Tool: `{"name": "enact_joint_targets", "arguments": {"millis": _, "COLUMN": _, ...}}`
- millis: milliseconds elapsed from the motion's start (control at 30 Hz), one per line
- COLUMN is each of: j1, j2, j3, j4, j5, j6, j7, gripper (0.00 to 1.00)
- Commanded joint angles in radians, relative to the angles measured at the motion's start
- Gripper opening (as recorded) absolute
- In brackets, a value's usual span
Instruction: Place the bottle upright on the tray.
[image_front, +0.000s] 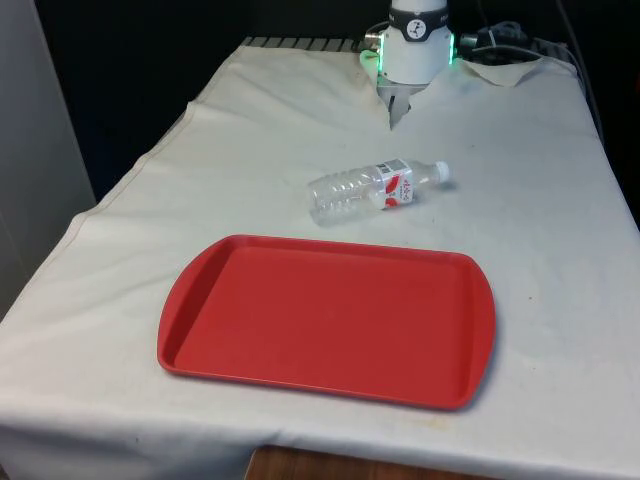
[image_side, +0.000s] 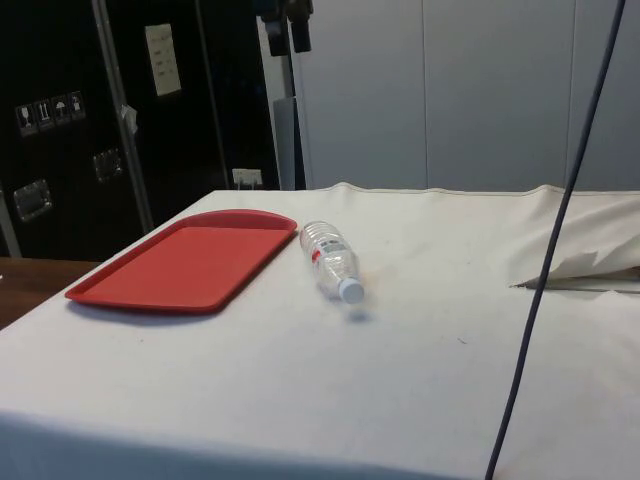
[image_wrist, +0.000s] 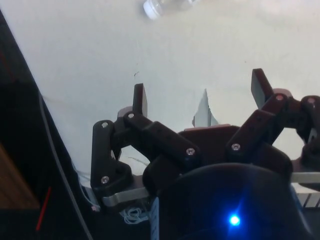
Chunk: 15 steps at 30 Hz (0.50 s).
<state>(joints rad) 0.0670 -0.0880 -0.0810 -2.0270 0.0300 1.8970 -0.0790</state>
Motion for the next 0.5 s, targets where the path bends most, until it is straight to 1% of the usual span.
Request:
{"name": "enact_joint_targets", "arguments": {"millis": 0, "j1": 0.0, "j2": -0.01, "j3": 0.0, "j4": -0.011, "j5": -0.003, "j6": 0.005, "j7": -0.002, "gripper": 1.0}}
{"name": "enact_joint_targets", "arguments": {"millis": 100, "j1": 0.0, "j2": -0.018, "j3": -0.002, "j4": -0.02, "j5": -0.003, "j6": 0.005, "j7": -0.005, "gripper": 1.0}}
{"name": "enact_joint_targets", "arguments": {"millis": 133, "j1": 0.0, "j2": -0.01, "j3": -0.002, "j4": -0.012, "j5": 0.0, "j6": 0.0, "j7": -0.004, "gripper": 1.0}}
{"name": "enact_joint_targets", "arguments": {"millis": 200, "j1": 0.0, "j2": -0.027, "j3": -0.003, "j4": -0.029, "j5": -0.003, "j6": 0.004, "j7": -0.009, "gripper": 1.0}}
{"name": "enact_joint_targets", "arguments": {"millis": 367, "j1": 0.0, "j2": -0.042, "j3": -0.005, "j4": -0.046, "j5": -0.004, "j6": 0.005, "j7": -0.014, "gripper": 1.0}}
{"name": "enact_joint_targets", "arguments": {"millis": 400, "j1": 0.0, "j2": -0.032, "j3": -0.005, "j4": -0.036, "j5": 0.0, "j6": 0.0, "j7": -0.012, "gripper": 1.0}}
{"name": "enact_joint_targets", "arguments": {"millis": 467, "j1": 0.0, "j2": -0.048, "j3": -0.006, "j4": -0.053, "j5": -0.004, "j6": 0.005, "j7": -0.017, "gripper": 1.0}}
